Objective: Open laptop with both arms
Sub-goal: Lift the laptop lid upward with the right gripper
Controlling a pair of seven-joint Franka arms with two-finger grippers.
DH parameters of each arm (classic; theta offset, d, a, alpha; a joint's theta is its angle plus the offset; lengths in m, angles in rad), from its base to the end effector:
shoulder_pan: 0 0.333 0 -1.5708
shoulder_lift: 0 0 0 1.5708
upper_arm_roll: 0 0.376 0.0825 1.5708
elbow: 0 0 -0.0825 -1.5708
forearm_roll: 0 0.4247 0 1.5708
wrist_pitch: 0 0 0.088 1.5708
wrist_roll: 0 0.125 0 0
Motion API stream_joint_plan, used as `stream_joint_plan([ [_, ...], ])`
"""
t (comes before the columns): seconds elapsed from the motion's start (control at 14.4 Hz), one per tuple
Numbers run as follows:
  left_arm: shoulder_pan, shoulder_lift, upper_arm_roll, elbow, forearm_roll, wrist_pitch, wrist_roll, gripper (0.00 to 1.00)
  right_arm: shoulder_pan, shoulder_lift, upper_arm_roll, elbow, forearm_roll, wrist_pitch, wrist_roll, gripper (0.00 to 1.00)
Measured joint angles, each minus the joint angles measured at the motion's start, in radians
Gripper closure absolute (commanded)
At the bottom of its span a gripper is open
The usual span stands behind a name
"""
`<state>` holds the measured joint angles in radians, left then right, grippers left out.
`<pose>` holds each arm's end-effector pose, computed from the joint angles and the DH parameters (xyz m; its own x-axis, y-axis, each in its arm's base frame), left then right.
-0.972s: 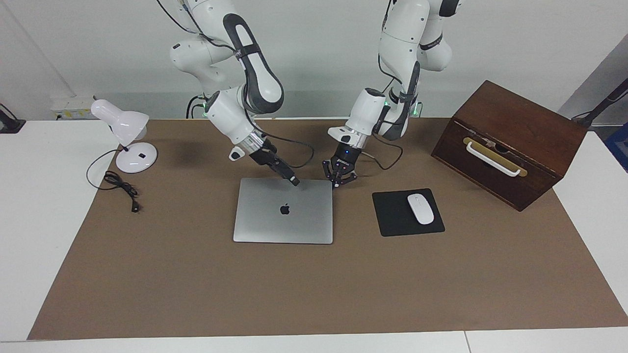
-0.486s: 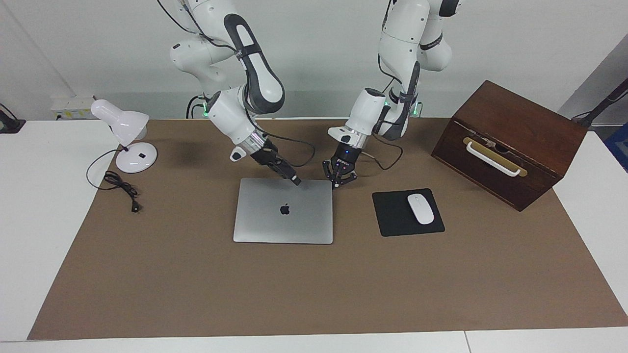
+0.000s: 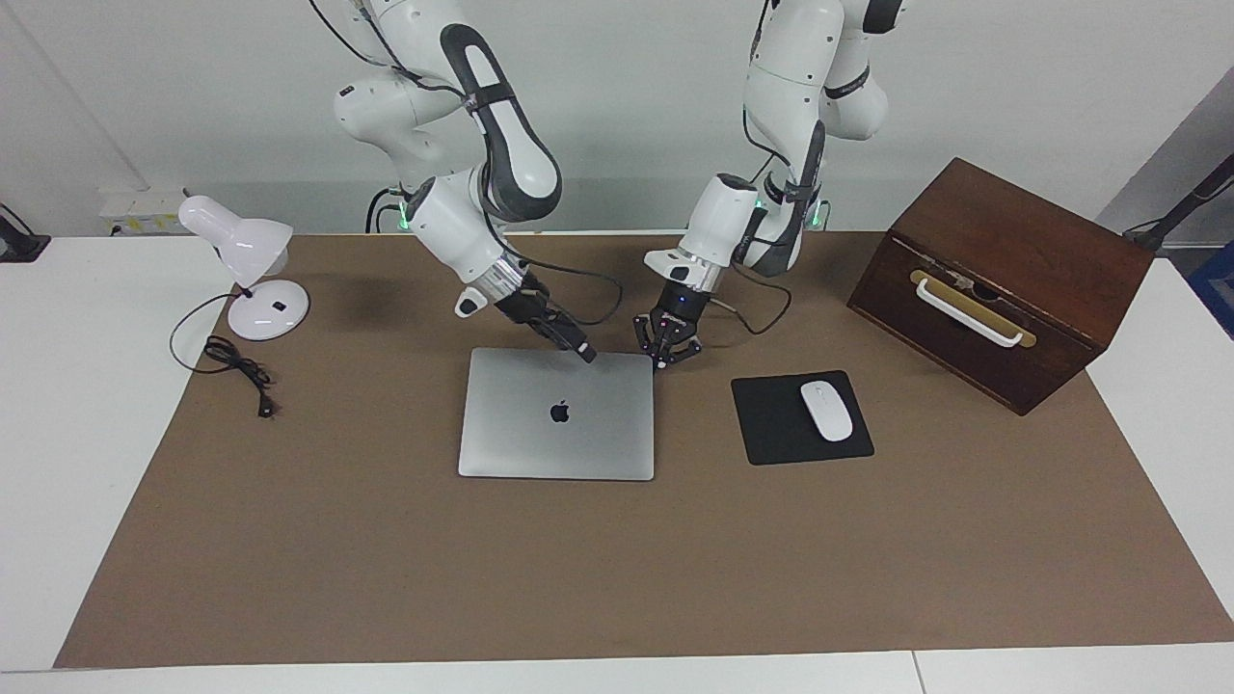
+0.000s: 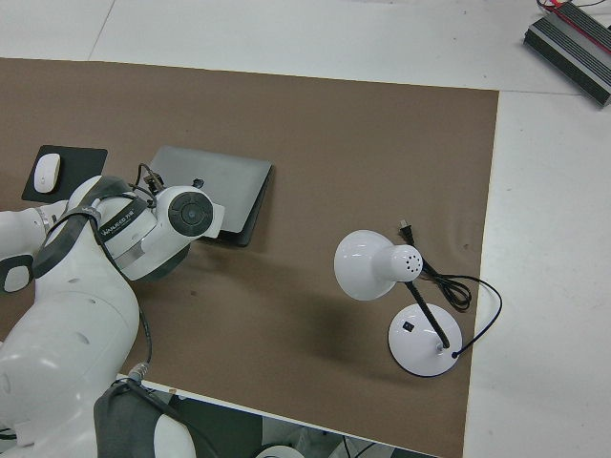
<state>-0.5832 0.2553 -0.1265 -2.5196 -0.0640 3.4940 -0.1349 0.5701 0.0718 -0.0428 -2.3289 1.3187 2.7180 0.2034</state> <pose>0.4245 -0.3536 0.2738 0.6981 -0.3132 0.6439 -0.5117 -0.8472 0.1427 0.5009 0.2594 0.3386 0.7130 -0.6446 -0.2759 -0.6483 -0.4561 -0.6097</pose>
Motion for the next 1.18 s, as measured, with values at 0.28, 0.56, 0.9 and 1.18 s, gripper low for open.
stream_joint_plan([
  [0.28,0.001,0.003,0.000,0.001,0.000,0.003,0.000,1.00,-0.001,0.001,0.000,0.066,0.000,0.005,-0.001,0.00],
  [0.56,0.001,0.003,0.000,0.001,0.000,0.003,0.000,1.00,-0.010,0.025,-0.008,0.151,0.000,0.011,-0.009,0.00],
  [0.9,0.001,0.003,0.000,0.001,0.000,0.003,0.001,1.00,-0.023,0.052,-0.010,0.224,0.000,0.012,-0.011,0.00],
  [1.18,0.001,0.003,0.000,0.001,0.000,0.003,0.001,1.00,-0.035,0.070,-0.010,0.270,0.000,0.012,-0.015,0.00],
])
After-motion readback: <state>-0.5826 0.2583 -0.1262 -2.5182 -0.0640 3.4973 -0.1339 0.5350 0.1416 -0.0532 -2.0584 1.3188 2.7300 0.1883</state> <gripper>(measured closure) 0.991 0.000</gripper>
